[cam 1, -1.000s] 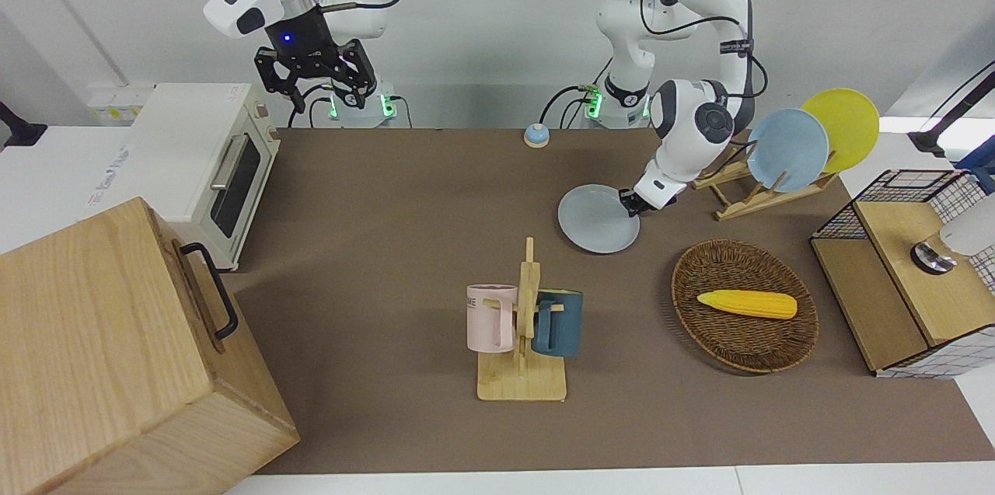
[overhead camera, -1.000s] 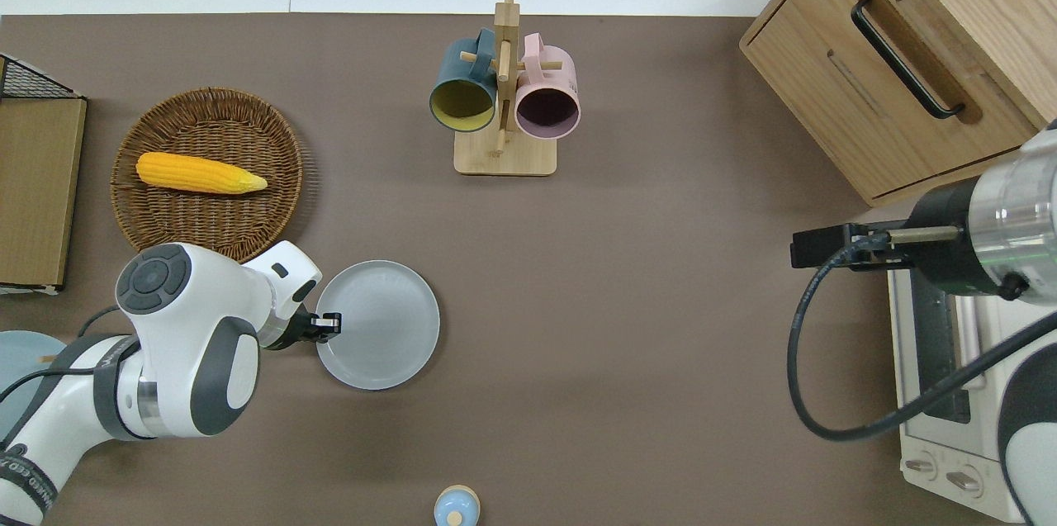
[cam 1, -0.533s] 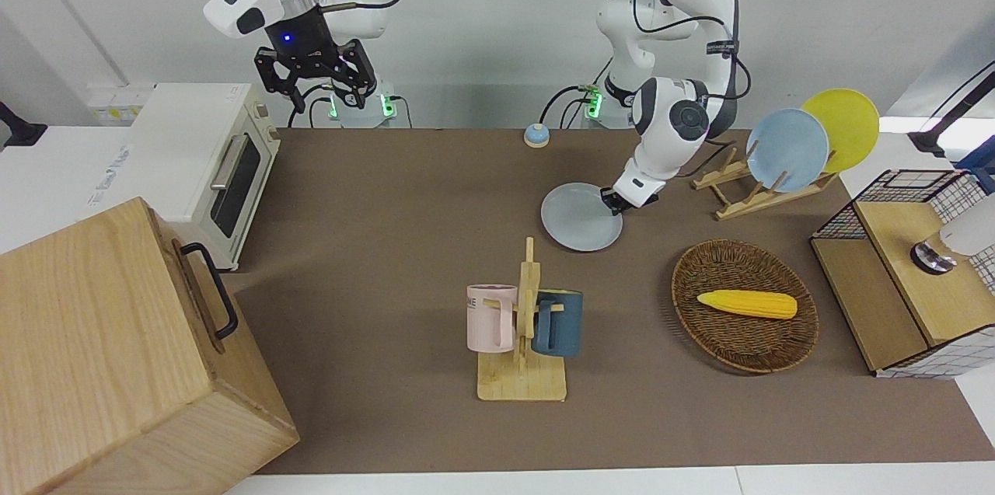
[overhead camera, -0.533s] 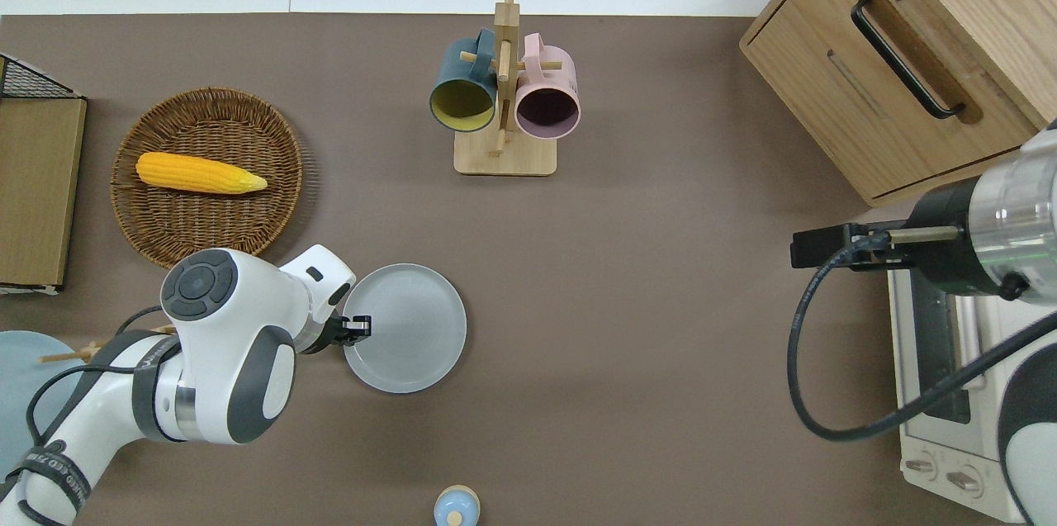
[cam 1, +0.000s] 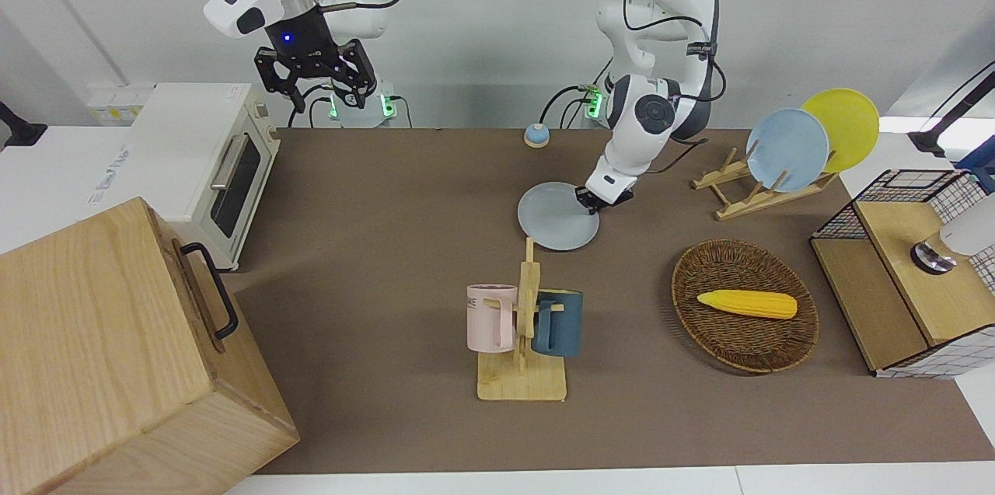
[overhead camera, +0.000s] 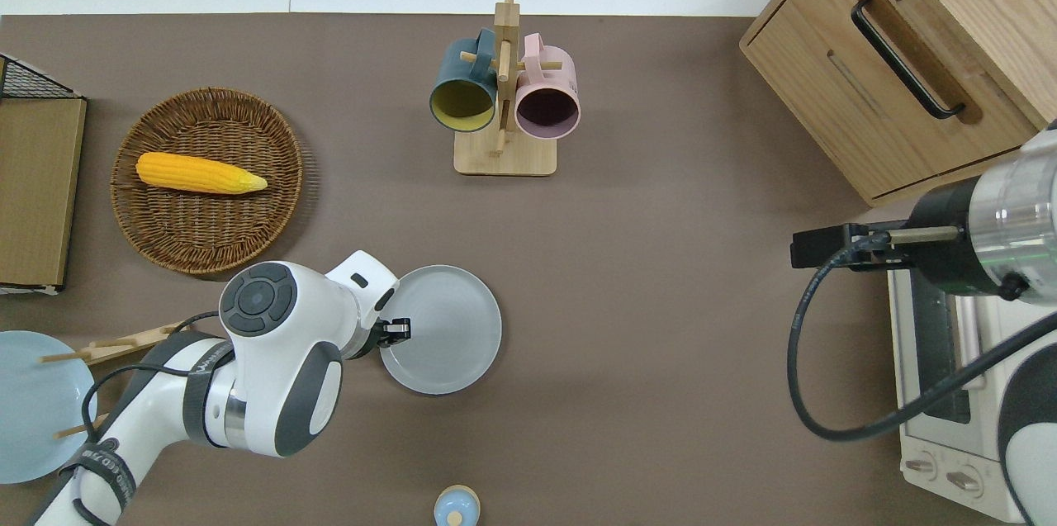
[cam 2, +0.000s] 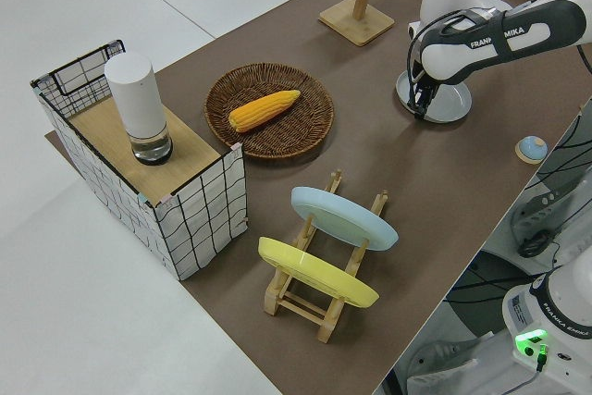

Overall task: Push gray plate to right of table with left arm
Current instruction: 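Push the gray plate with the left gripper toward the toaster oven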

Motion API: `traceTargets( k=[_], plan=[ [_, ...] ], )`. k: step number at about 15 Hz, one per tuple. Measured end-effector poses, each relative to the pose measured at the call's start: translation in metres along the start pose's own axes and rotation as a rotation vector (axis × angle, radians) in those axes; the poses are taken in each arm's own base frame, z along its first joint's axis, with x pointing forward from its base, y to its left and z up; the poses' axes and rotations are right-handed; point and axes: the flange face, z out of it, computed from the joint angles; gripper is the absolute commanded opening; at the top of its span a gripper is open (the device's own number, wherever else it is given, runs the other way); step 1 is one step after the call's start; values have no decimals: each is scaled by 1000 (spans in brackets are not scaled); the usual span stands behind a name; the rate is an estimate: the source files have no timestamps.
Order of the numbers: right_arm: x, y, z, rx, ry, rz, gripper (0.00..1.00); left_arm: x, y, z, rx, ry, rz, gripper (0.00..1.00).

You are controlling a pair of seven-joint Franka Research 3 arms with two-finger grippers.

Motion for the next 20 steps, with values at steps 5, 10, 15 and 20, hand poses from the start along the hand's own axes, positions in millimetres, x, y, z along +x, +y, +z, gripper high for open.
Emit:
traceTargets(
  k=[5,10,15,20],
  plan=[
    [0,0,0,0,0,0,996,-9,25,3,-13,4,-27,0],
    [0,0,0,0,0,0,996,-21,56,7,-24,29,-38,0],
    [0,0,0,0,0,0,996,-29,82,11,-43,52,-53,0],
    [0,0,0,0,0,0,996,-35,107,14,-61,57,-70,0]
  ],
)
